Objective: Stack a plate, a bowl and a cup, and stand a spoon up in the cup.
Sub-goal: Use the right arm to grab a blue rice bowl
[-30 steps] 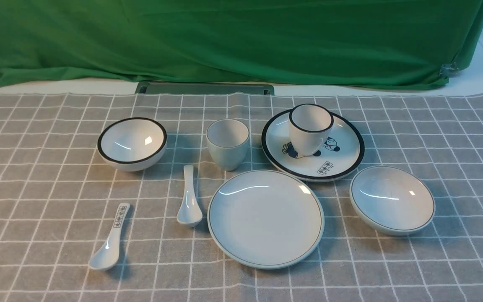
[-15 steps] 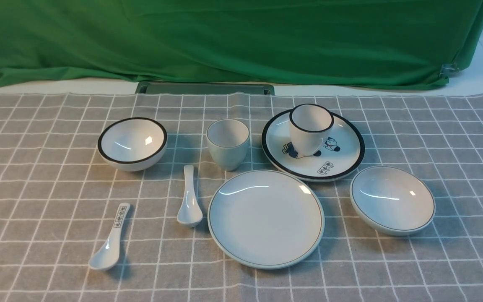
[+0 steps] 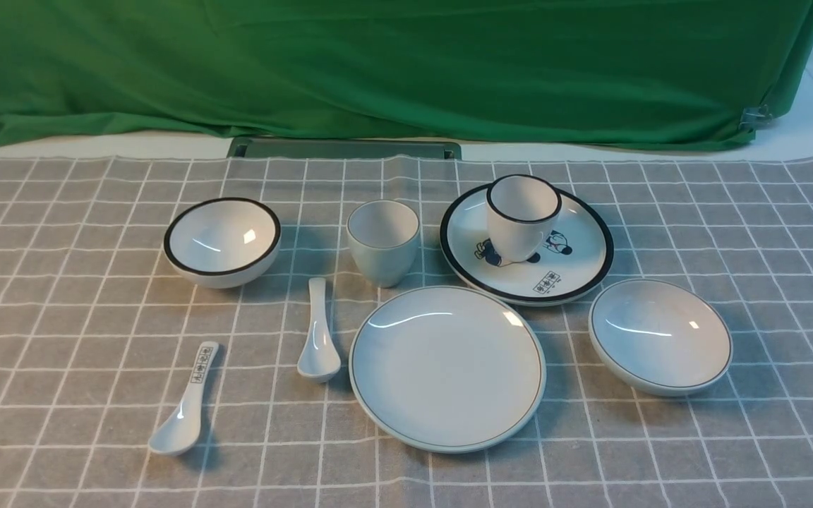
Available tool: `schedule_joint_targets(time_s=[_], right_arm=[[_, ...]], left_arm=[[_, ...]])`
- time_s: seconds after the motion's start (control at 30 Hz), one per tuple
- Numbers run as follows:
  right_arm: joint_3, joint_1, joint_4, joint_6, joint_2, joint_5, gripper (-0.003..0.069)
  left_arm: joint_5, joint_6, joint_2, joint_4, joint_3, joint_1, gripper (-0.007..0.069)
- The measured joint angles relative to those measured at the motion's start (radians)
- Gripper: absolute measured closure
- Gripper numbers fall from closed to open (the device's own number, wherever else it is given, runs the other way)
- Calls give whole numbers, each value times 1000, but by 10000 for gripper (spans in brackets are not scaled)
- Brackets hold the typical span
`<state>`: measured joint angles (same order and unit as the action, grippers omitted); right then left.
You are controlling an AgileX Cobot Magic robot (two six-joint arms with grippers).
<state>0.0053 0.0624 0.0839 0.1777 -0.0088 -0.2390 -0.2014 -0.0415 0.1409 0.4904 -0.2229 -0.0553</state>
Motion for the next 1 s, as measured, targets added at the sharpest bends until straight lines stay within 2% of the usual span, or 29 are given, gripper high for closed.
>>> schedule_joint_targets(time_s=[0.1,0.2,0.27,0.37,0.4,0.43,0.73,0.83,0.9,1.0], right_arm=[[0,0,0,0,0,0,417],[0,0,1,-4,0,12,417],[0,0,28,-45,0,41,417],[0,0,90,-185,0,107,417],[0,0,110,-283,0,150,417],[0,0,117,-327,0,175,417],[0,2,136,-477,0,301,422],[-46,21,136,-479,42,192,473],[-181,71,138,-373,153,22,532],[-358,137,135,-238,346,-169,557]], left_arm=[[-189,199,164,9,-156,64,608],[-427,334,357,18,-313,134,608],[-512,386,444,19,-379,160,608],[-564,440,518,19,-435,177,608],[-571,462,552,19,-461,190,608],[-571,469,561,20,-469,193,608],[-584,558,576,51,-478,194,608],[-588,617,576,107,-478,203,608],[-590,685,576,166,-478,238,608],[-592,721,576,186,-478,277,608]])
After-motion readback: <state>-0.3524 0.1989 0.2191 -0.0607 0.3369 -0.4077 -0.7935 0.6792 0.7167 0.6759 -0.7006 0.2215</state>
